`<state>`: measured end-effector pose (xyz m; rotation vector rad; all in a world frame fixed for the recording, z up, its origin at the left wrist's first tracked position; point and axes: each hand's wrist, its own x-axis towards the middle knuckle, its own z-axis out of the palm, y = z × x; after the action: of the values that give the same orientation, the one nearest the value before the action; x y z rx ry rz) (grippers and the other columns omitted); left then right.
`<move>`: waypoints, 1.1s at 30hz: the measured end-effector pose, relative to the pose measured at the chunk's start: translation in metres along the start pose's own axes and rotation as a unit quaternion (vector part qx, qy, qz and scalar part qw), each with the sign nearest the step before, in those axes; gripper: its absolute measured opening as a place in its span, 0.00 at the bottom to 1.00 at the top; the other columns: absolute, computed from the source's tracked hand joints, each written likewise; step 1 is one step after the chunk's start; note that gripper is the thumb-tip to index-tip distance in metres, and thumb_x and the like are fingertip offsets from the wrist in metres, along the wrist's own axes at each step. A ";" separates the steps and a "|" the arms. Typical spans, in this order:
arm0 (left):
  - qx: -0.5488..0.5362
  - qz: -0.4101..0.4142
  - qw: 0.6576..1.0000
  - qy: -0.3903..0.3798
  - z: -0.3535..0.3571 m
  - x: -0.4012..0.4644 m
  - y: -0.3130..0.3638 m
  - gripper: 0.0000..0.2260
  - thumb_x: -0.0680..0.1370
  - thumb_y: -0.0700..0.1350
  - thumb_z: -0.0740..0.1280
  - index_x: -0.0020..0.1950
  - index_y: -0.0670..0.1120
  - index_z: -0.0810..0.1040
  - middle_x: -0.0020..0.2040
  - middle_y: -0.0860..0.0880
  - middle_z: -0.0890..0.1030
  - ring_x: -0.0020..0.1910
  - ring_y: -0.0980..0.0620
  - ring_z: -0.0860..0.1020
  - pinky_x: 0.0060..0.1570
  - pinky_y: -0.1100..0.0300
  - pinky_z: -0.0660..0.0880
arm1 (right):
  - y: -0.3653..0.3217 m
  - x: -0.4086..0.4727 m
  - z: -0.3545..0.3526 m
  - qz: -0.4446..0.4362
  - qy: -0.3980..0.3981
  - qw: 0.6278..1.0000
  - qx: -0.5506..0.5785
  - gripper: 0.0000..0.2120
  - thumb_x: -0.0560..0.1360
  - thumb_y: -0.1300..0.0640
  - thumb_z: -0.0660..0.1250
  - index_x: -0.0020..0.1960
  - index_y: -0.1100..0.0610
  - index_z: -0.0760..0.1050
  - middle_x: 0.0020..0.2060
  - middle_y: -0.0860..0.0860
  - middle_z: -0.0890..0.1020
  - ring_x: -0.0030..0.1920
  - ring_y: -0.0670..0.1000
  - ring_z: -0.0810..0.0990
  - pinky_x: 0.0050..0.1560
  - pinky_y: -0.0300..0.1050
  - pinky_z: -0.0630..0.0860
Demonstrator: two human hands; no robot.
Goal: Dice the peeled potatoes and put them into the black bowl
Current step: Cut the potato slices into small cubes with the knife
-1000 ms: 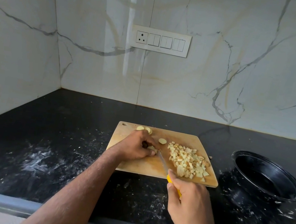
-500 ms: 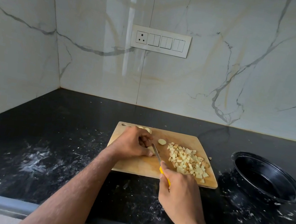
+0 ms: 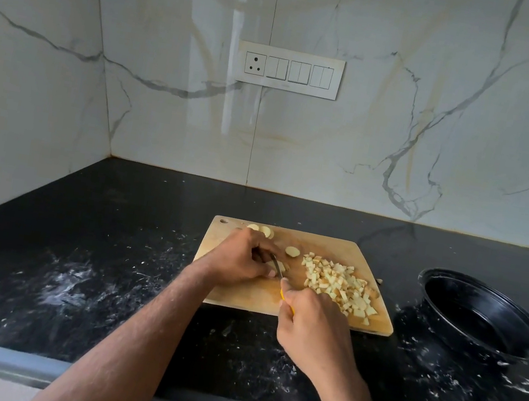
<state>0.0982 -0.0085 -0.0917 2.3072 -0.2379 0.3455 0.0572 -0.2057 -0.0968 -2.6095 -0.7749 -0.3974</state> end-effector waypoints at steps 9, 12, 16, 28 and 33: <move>0.023 0.013 1.000 -0.012 0.001 0.001 -0.005 0.10 0.73 0.38 0.76 0.50 0.52 0.88 0.47 0.59 0.83 0.48 0.60 0.78 0.50 0.66 0.75 | 0.007 -0.028 -0.005 -0.011 -0.010 1.000 0.019 0.15 0.81 0.51 0.61 0.64 0.50 0.80 0.42 0.42 0.86 0.22 0.47 0.70 0.22 0.36 0.62; 0.015 0.008 1.000 -0.010 0.001 0.001 -0.005 0.10 0.73 0.39 0.77 0.50 0.51 0.88 0.44 0.62 0.82 0.46 0.64 0.77 0.47 0.72 0.72 | 0.014 -0.041 -0.010 -0.014 -0.016 0.999 0.049 0.16 0.80 0.52 0.63 0.65 0.49 0.79 0.46 0.40 0.86 0.28 0.42 0.74 0.23 0.33 0.61; -0.001 0.001 1.000 0.001 0.002 0.001 -0.004 0.12 0.71 0.38 0.78 0.49 0.54 0.87 0.42 0.62 0.81 0.43 0.63 0.77 0.44 0.73 0.71 | 0.025 -0.049 -0.010 0.000 0.045 0.991 0.129 0.16 0.77 0.55 0.70 0.64 0.51 0.81 0.47 0.38 0.85 0.37 0.38 0.79 0.39 0.30 0.76; -0.019 -0.014 0.999 0.047 -0.003 0.003 -0.012 0.20 0.64 0.41 0.84 0.53 0.43 0.85 0.42 0.50 0.85 0.41 0.56 0.83 0.45 0.60 0.81 | -0.001 -0.027 -0.004 -0.008 0.045 0.996 0.080 0.18 0.79 0.52 0.66 0.68 0.48 0.77 0.27 0.43 0.76 0.21 0.44 0.64 0.22 0.32 0.57; -0.028 -0.031 0.998 0.051 -0.003 0.003 -0.012 0.19 0.63 0.42 0.85 0.50 0.44 0.86 0.41 0.51 0.86 0.41 0.56 0.84 0.47 0.56 0.82 | -0.001 -0.025 -0.005 -0.005 0.023 0.997 0.070 0.18 0.81 0.51 0.63 0.70 0.48 0.76 0.27 0.43 0.75 0.22 0.46 0.67 0.22 0.34 0.61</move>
<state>0.1041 0.0016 -0.0973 2.2300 -0.1228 0.4180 0.0356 -0.2190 -0.1017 -2.4591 -0.7733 -0.3896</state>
